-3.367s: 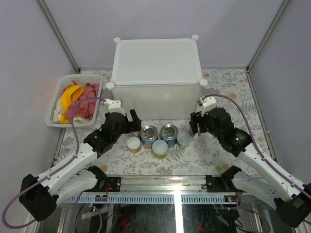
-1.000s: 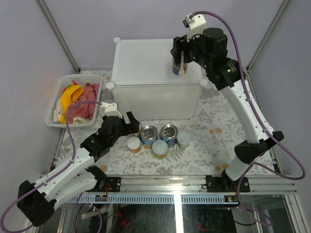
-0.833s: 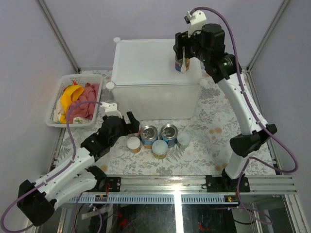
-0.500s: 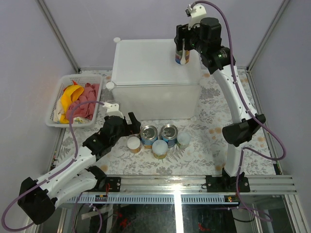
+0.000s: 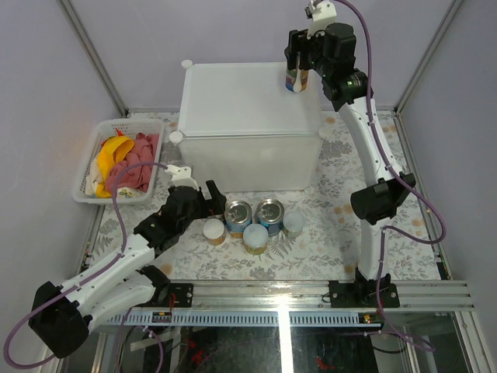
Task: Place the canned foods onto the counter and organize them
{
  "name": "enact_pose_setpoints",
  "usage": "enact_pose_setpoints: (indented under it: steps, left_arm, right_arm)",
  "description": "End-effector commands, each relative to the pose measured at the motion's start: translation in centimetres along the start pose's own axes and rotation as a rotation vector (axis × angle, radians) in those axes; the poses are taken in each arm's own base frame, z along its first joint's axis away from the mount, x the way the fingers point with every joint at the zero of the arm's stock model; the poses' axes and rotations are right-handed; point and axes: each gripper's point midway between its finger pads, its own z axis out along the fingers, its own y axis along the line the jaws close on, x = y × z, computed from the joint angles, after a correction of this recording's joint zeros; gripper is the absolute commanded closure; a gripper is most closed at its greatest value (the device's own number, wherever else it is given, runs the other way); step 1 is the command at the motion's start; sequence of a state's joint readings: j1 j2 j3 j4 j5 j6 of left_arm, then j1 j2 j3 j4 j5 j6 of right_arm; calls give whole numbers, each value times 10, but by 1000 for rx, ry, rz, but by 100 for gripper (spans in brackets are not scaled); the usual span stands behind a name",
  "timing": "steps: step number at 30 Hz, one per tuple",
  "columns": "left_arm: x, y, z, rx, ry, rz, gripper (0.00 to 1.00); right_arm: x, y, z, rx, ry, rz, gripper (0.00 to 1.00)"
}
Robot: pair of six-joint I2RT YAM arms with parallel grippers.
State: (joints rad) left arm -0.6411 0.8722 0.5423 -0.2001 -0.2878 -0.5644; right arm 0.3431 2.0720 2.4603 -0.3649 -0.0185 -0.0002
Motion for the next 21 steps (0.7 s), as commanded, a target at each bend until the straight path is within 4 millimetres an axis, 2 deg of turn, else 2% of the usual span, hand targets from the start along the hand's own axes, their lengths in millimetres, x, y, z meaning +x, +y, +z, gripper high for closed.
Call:
enact_pose_setpoints:
  steps: [1, 8, 12, 14, 18, 21]
  left_arm:
    - [-4, -4, 4, 13, -28, -9, 0]
    - [-2, -4, 6, 11, -26, -10, 1]
    - [-2, -3, 7, 8, -26, -8, 0]
    - [-2, -3, 7, 7, -29, -8, 0]
    - [-2, -4, 8, 11, -28, -10, 0]
    - [-2, -5, 8, 14, -28, -15, 0]
  right_arm:
    - [-86, -4, -12, -1, -277, -8, 94]
    - [-74, -8, 3, 1, -274, -3, 88]
    - [-71, -8, 6, 0, -271, 0, 80]
    - [-71, -7, 6, -5, -269, 3, 72]
    - [-67, -6, 7, -8, -261, 1, 43]
    - [-66, -6, 6, -10, -255, 0, 27]
